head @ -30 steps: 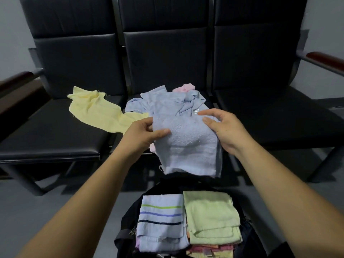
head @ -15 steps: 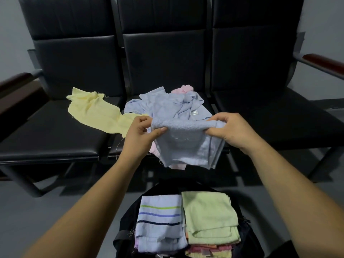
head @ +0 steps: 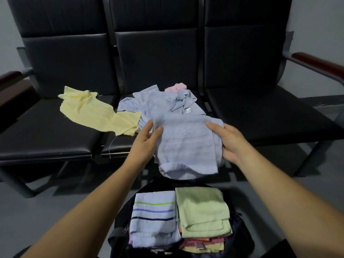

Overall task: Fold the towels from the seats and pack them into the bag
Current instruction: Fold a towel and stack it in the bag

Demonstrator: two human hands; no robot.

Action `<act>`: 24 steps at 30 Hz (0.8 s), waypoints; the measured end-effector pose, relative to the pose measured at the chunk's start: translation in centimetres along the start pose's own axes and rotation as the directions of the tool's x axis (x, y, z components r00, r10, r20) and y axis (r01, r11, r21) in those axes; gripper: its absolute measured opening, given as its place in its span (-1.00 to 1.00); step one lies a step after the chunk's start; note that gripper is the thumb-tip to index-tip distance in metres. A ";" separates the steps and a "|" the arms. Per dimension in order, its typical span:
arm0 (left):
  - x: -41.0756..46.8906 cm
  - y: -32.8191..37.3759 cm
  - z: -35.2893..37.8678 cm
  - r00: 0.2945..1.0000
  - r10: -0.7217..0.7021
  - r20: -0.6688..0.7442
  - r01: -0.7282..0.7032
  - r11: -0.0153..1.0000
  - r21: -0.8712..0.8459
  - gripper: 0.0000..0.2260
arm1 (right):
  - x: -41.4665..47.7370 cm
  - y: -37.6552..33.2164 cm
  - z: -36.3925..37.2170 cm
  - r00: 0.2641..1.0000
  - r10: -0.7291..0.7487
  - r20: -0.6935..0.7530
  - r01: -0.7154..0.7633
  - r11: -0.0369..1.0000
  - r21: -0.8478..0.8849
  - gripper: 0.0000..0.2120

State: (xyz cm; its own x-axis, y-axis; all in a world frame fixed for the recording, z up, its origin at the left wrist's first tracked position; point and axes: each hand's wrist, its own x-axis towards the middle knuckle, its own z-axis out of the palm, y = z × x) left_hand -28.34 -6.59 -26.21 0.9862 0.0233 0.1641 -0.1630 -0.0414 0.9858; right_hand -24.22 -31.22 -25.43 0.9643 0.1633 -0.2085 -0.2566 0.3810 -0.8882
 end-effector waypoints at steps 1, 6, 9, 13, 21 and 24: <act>0.0 -0.9 0.2 0.999 -0.039 0.016 0.039 0.999 0.018 -0.73 | 0.1 0.7 -0.5 0.998 0.065 -0.023 -0.065 0.998 0.017 -0.72; -1.5 -4.8 1.7 0.976 -0.215 0.044 0.212 0.975 0.064 -0.74 | -0.2 4.5 -4.4 0.941 0.334 -0.063 -0.337 0.939 -0.064 -0.63; -3.1 -7.4 2.5 0.945 -0.319 0.078 0.311 0.945 0.098 -0.72 | -0.7 7.5 -6.3 0.910 0.376 -0.175 -0.400 0.908 -0.128 -0.71; -5.5 -10.8 3.6 0.873 -0.473 0.120 0.458 0.879 0.132 -0.75 | -1.6 11.2 -8.5 0.849 0.436 -0.298 -0.502 0.842 -0.199 -0.74; -8.3 -16.4 5.6 0.733 -0.671 0.114 0.636 0.734 0.236 -0.57 | -0.5 16.9 -11.9 0.798 0.337 -0.500 -0.563 0.714 -0.416 -0.59; -8.8 -18.3 5.6 0.659 -0.743 0.119 0.686 0.658 0.310 -0.38 | 0.8 20.0 -13.7 0.794 0.271 -0.544 -0.564 0.663 -0.492 -0.47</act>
State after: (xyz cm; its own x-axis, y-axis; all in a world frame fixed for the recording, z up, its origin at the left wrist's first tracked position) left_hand -33.90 -11.59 -45.95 0.7742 -0.0730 -0.6288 0.5786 -0.3213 0.7497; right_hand -27.72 -35.95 -49.00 0.7317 -0.2619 -0.6293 -0.6816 -0.2875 -0.6729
